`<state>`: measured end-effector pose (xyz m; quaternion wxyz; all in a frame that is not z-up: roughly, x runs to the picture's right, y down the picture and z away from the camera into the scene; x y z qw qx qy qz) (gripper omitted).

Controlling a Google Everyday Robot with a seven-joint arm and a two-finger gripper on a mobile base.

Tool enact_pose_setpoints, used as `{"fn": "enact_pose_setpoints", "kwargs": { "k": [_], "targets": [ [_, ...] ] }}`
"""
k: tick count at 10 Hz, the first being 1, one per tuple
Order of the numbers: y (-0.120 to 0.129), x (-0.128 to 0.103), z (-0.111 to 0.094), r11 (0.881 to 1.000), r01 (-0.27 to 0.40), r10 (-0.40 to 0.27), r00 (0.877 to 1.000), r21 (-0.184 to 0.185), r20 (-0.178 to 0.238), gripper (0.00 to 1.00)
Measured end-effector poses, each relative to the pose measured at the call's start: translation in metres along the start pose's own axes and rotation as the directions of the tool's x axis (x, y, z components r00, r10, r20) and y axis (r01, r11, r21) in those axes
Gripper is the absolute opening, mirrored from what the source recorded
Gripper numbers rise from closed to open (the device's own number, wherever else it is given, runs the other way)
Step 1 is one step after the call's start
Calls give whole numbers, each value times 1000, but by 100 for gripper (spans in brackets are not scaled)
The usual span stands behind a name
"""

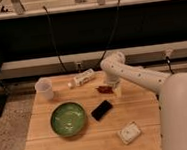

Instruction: Place the pepper on the white sponge

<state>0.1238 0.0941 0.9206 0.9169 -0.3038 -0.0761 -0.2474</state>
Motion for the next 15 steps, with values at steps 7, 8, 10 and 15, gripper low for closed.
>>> {"fn": "enact_pose_setpoints", "kwargs": {
  "k": [7, 8, 10, 15],
  "targets": [
    [-13, -2, 9, 999, 37, -37, 999, -7, 2, 80],
    [-15, -3, 10, 999, 42, -42, 999, -9, 3, 80],
    [-19, -7, 12, 999, 49, -49, 999, -9, 7, 80],
    [-26, -10, 17, 998, 57, -57, 998, -10, 8, 53]
  ]
}}
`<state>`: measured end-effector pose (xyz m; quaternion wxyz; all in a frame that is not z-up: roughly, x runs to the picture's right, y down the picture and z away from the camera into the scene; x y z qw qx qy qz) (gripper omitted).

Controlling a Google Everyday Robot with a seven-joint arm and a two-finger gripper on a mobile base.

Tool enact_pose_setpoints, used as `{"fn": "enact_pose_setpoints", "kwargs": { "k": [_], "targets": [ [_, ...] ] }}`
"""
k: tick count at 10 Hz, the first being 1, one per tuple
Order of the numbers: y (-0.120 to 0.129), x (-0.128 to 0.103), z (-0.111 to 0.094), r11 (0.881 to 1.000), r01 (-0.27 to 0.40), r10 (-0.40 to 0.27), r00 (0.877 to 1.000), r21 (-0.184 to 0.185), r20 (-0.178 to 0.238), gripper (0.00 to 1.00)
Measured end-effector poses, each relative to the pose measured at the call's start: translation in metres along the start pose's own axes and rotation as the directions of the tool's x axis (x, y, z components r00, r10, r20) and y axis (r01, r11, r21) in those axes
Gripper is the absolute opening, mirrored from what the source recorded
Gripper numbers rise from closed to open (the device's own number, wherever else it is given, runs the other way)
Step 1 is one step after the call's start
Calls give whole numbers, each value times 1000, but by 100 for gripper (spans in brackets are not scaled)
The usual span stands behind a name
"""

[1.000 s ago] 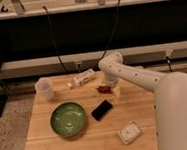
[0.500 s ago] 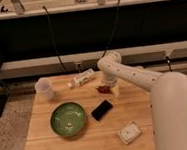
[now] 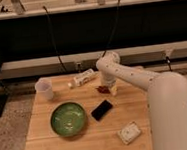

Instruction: Place the pepper on the white sponge

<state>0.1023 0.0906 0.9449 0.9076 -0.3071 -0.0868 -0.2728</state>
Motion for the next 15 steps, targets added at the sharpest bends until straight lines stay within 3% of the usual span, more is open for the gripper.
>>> {"fn": "enact_pose_setpoints", "kwargs": {
  "k": [5, 6, 15],
  "targets": [
    [5, 3, -3, 1000, 2, -2, 1000, 5, 2, 4],
    [12, 9, -12, 1000, 0, 0, 1000, 4, 1, 0],
    [65, 22, -48, 1000, -26, 26, 999, -3, 26, 0]
  ]
}}
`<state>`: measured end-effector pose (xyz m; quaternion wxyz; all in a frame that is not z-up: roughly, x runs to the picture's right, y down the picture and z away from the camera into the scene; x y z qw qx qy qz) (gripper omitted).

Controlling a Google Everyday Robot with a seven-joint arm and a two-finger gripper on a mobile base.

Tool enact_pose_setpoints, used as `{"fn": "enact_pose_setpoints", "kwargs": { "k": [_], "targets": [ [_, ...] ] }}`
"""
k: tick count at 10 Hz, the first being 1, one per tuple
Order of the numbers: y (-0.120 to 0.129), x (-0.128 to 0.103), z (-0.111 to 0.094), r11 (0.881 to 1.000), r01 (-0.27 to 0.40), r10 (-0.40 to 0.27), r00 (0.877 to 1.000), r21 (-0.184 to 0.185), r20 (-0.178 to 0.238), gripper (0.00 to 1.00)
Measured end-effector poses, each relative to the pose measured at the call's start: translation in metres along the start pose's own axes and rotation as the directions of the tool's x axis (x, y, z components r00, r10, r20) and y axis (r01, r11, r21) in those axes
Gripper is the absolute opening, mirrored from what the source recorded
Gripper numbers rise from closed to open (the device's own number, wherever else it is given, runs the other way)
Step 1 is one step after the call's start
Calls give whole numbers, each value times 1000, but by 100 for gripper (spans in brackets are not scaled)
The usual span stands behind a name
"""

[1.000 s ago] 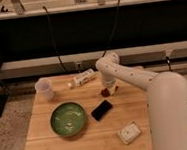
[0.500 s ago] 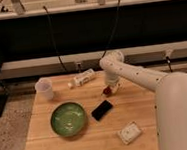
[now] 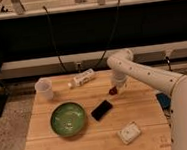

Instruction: Place the pepper on the white sponge

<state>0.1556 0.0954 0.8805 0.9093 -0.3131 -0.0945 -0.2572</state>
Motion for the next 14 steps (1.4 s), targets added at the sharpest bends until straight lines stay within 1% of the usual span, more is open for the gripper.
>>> {"fn": "enact_pose_setpoints", "kwargs": {
  "k": [1, 2, 4, 7, 9, 11, 13, 14],
  "targets": [
    [2, -1, -1, 1000, -3, 3, 1000, 6, 8, 0],
    [9, 4, -4, 1000, -8, 8, 1000, 7, 3, 0],
    [20, 1, -11, 1000, -8, 7, 1000, 6, 10, 0],
    [46, 7, -18, 1000, -15, 15, 1000, 4, 20, 0],
    [52, 7, -21, 1000, -18, 18, 1000, 4, 25, 0],
    [73, 7, -26, 1000, -26, 26, 999, -1, 29, 0],
    [85, 7, -30, 1000, -31, 31, 999, -3, 36, 0],
    [97, 7, -32, 999, -35, 35, 999, -5, 42, 0]
  ]
}}
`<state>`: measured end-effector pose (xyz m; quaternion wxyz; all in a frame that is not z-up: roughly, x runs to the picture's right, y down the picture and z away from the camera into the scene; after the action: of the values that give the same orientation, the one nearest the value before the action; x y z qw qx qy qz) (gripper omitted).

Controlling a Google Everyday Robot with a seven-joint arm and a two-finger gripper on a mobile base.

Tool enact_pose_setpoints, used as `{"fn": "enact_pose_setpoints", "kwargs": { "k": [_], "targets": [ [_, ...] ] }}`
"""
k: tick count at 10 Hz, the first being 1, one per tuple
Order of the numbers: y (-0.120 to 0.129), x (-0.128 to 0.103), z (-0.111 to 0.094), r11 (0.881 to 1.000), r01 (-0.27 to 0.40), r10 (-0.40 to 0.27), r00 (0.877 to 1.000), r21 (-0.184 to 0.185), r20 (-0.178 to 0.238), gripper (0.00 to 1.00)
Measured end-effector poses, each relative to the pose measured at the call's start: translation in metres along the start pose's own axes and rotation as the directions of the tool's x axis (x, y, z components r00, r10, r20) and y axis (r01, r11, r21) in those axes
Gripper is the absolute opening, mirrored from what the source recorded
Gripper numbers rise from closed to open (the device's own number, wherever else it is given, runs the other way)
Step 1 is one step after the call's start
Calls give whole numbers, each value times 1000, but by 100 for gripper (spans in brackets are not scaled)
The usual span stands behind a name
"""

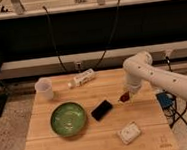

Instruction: Place the pepper on the white sponge

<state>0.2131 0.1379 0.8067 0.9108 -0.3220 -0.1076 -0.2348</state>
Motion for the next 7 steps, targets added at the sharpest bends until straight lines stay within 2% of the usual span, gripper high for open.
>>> {"fn": "enact_pose_setpoints", "kwargs": {
  "k": [1, 3, 7],
  "targets": [
    [8, 1, -1, 1000, -2, 2, 1000, -5, -1, 0],
    [24, -11, 1, 1000, 9, -9, 1000, -16, 5, 0],
    [43, -23, 5, 999, 29, -29, 1000, -29, 6, 0]
  ]
}}
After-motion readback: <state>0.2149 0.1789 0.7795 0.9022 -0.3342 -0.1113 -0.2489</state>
